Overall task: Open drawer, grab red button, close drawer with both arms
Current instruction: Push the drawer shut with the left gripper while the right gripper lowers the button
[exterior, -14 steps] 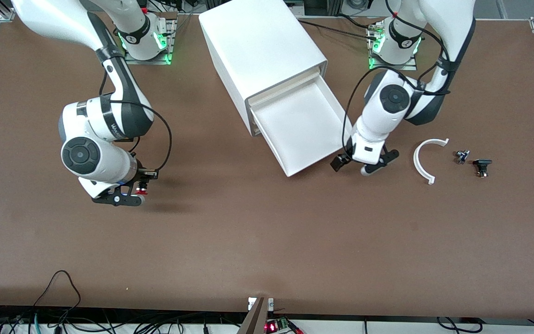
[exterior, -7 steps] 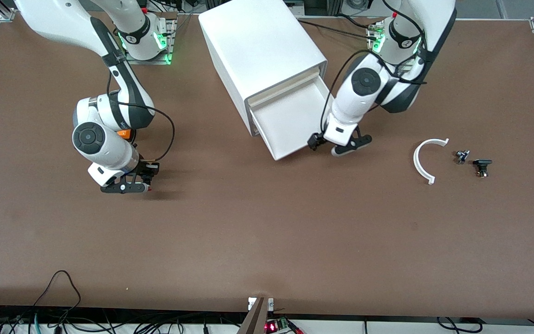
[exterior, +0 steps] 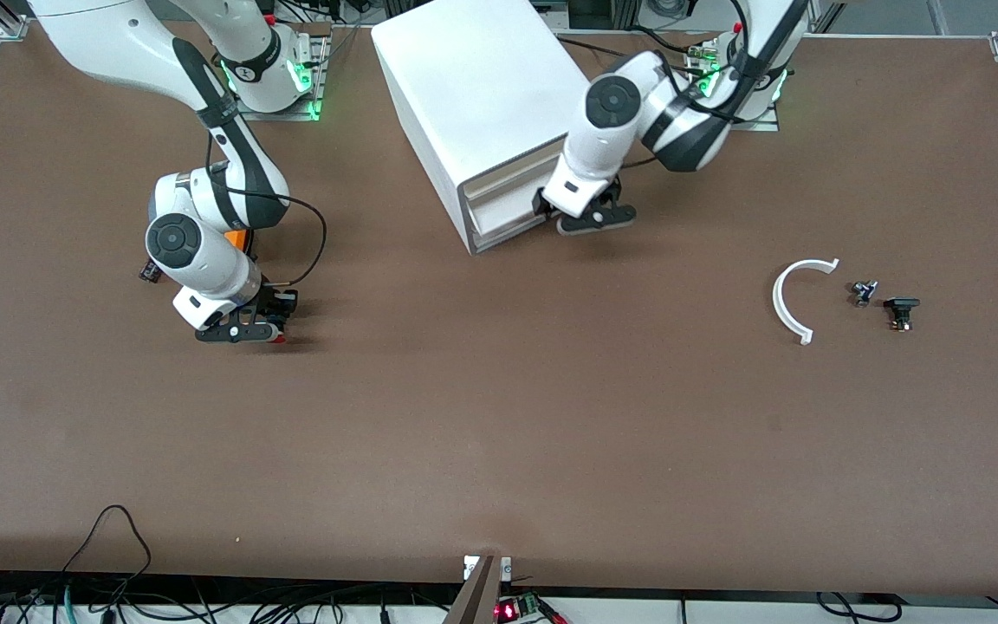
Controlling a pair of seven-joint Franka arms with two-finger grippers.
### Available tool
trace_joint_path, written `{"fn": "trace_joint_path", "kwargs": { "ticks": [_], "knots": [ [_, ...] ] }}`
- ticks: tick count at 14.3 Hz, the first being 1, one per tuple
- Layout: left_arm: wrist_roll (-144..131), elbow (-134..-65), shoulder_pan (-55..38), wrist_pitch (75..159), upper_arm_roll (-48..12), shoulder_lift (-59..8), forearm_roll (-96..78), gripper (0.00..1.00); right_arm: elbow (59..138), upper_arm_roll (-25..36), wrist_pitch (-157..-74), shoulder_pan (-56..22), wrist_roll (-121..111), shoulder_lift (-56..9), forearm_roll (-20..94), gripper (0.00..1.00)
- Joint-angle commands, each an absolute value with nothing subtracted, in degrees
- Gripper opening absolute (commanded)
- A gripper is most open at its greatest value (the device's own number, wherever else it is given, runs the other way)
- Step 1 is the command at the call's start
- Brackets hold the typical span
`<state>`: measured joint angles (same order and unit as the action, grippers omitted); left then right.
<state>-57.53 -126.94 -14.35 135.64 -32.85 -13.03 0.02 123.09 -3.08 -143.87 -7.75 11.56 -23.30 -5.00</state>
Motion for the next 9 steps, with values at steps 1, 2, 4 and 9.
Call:
{"fn": "trace_joint_path", "kwargs": {
  "ticks": [1,2,4,9],
  "knots": [
    [-57.57,-128.58,-14.15,134.65,-34.45,-10.99,0.35,1.00,123.84,-3.87,-143.36,-7.03,11.42,-20.66,-5.63,1.00],
    [-57.66,-128.50,-14.15,134.65,-34.45,-10.99,0.35,1.00,122.27,-3.95,-140.30,-7.03,11.43,-20.22,-5.02,1.00],
    [-57.66,-128.41,-14.06,134.65,-34.45,-10.55,0.35,1.00,116.05,-4.31,-131.18,-7.12,11.60,-20.21,-4.75,1.00],
    [-57.48,-127.62,-11.35,135.26,-32.88,-8.36,1.32,1.00,97.68,-4.39,-109.72,-7.12,11.86,-19.42,1.57,1.00]
  ]
}}
